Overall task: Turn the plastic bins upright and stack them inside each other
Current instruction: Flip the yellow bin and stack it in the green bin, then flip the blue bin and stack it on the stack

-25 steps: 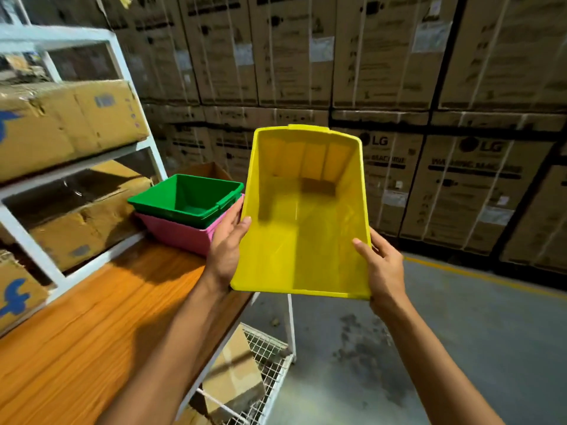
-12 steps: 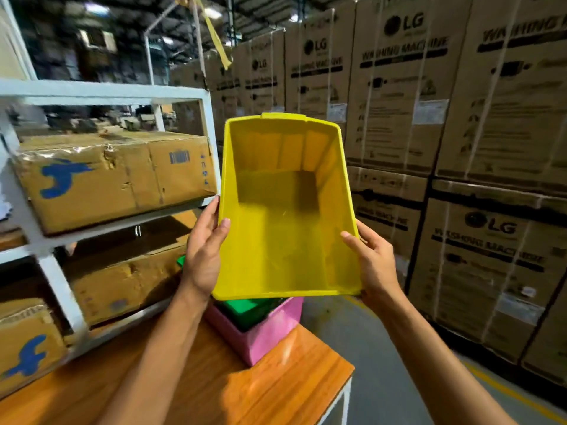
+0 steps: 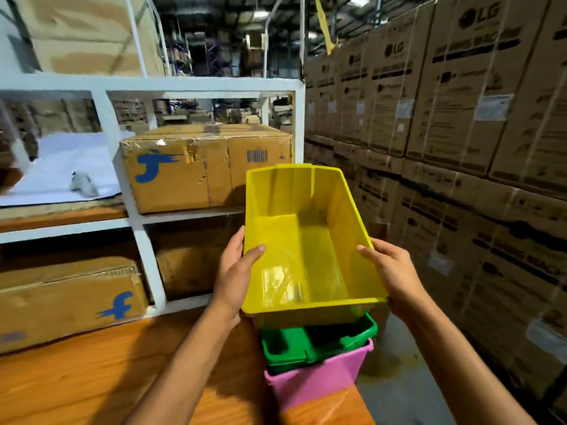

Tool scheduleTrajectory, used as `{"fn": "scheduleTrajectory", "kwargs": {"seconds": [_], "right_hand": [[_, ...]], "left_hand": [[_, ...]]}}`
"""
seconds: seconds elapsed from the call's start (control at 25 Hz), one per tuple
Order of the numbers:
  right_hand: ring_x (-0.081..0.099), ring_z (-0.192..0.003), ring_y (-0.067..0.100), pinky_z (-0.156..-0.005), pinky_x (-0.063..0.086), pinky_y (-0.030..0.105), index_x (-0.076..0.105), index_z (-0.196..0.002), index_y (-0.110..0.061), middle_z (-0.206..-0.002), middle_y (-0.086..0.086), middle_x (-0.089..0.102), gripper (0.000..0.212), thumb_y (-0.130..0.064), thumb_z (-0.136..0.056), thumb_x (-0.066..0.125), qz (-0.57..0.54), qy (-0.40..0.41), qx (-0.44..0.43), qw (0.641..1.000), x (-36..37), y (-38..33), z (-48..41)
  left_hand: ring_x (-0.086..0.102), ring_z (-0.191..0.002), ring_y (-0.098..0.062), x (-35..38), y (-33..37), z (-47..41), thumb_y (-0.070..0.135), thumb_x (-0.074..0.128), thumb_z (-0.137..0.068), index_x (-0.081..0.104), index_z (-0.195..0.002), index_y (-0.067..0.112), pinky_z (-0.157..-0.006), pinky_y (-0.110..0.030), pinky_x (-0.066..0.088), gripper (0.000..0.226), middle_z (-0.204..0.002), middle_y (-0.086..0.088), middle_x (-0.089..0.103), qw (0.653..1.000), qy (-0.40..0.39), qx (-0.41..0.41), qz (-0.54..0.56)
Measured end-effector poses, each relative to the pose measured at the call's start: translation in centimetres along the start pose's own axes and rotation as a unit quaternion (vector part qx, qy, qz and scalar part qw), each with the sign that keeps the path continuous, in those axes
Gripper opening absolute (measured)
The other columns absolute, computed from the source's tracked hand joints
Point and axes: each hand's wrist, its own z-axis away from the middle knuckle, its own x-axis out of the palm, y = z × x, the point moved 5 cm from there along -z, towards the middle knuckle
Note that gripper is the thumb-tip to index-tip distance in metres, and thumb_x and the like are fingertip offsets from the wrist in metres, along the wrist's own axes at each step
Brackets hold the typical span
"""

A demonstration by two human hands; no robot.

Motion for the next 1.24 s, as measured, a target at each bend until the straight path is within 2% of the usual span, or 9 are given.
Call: {"fn": "scheduleTrajectory", "kwargs": {"seconds": [0.2,0.4,0.52,0.64,0.72,0.84,1.0,1.16,1.24], "right_hand": [[0.070,-0.084,0.020,-0.075,0.053,0.033,0.073,-0.103,-0.013,-0.098,0.008,0.075,0.014,-0.016,-0.093,0.064,0.067,-0.111,0.032,0.991,-0.3,3.6,-4.4],[0.070,-0.083,0.019,-0.074,0.053,0.032,0.072,-0.100,-0.013,-0.093,0.005,0.075,0.015,-0.024,-0.092,0.065,0.086,-0.172,0.064,0.979,-0.6,6.3,-5.7],[0.070,-0.087,0.019,-0.084,0.054,0.036,0.073,-0.099,-0.015,-0.092,0.002,0.074,0.017,-0.030,-0.092,0.065,0.102,-0.212,0.108,0.966,0.1,8.0,-6.4],[0.070,-0.091,0.025,-0.090,0.055,0.041,0.071,-0.088,-0.018,-0.094,0.005,0.075,0.025,-0.042,-0.084,0.069,0.145,-0.233,0.132,0.952,1.4,9.5,-5.9],[0.070,-0.096,0.031,-0.093,0.054,0.047,0.072,-0.093,-0.015,-0.100,0.011,0.075,0.043,-0.052,-0.072,0.066,0.158,-0.214,0.124,0.956,1.9,10.2,-5.9],[0.066,-0.103,0.036,-0.090,0.053,0.045,0.068,-0.106,-0.011,-0.111,0.016,0.071,0.047,-0.052,-0.082,0.064,0.225,-0.184,0.096,0.952,2.0,10.2,-6.0],[0.060,-0.114,0.040,-0.088,0.050,0.046,0.047,-0.134,-0.011,-0.126,0.019,0.062,0.061,-0.053,-0.091,0.056,0.464,-0.177,-0.006,0.868,2.0,10.3,-5.4],[0.057,-0.121,0.040,-0.094,0.049,0.046,0.034,-0.146,-0.008,-0.136,0.022,0.056,0.075,-0.052,-0.091,0.059,0.442,-0.229,-0.002,0.868,2.3,11.5,-6.0],[0.048,-0.132,0.037,-0.103,0.045,0.046,0.025,-0.152,-0.009,-0.148,0.020,0.044,0.083,-0.053,-0.091,0.059,0.427,-0.237,-0.017,0.872,2.2,11.3,-6.1]], "left_hand": [[0.063,-0.107,-0.017,1.3,-2.7,0.4,0.001,0.047,-0.097,0.049,-0.135,0.012,-0.079,-0.024,0.054,0.040,-0.123,-0.001,0.065,0.994,0.074,-0.062,-0.053],[0.064,-0.094,-0.011,2.0,-4.4,0.9,0.005,0.048,-0.097,0.054,-0.132,0.011,-0.073,-0.023,0.053,0.036,-0.108,0.004,0.067,0.982,0.101,-0.098,-0.124],[0.061,-0.089,-0.009,1.9,-5.9,1.3,0.011,0.050,-0.098,0.059,-0.116,0.021,-0.071,-0.020,0.048,0.023,-0.100,0.011,0.063,0.968,0.127,-0.147,-0.162],[0.053,-0.123,-0.021,0.2,-7.9,1.2,0.020,0.055,-0.097,0.045,-0.140,0.014,-0.094,-0.030,0.043,0.045,-0.138,0.002,0.052,0.944,0.130,-0.203,-0.226],[0.059,-0.107,-0.013,-0.4,-8.7,1.3,0.017,0.053,-0.097,0.049,-0.137,0.016,-0.083,-0.028,0.048,0.040,-0.133,0.000,0.057,0.942,0.120,-0.213,-0.231],[0.058,-0.089,-0.003,-0.5,-9.1,1.5,0.013,0.050,-0.098,0.053,-0.129,0.022,-0.069,-0.023,0.046,0.032,-0.115,0.005,0.062,0.941,0.125,-0.218,-0.227],[0.064,-0.098,-0.018,-0.6,-10.2,1.6,0.013,0.052,-0.097,0.054,-0.134,0.014,-0.078,-0.031,0.051,0.037,-0.123,-0.006,0.066,0.945,0.113,-0.238,-0.195],[0.063,-0.097,-0.014,-0.3,-10.5,1.5,0.017,0.055,-0.096,0.050,-0.137,0.017,-0.072,-0.029,0.049,0.041,-0.128,-0.007,0.063,0.943,0.087,-0.245,-0.206],[0.059,-0.115,-0.019,-0.3,-10.0,1.4,0.016,0.057,-0.096,0.042,-0.144,0.018,-0.088,-0.032,0.049,0.050,-0.142,-0.006,0.054,0.948,0.098,-0.216,-0.211]]}}
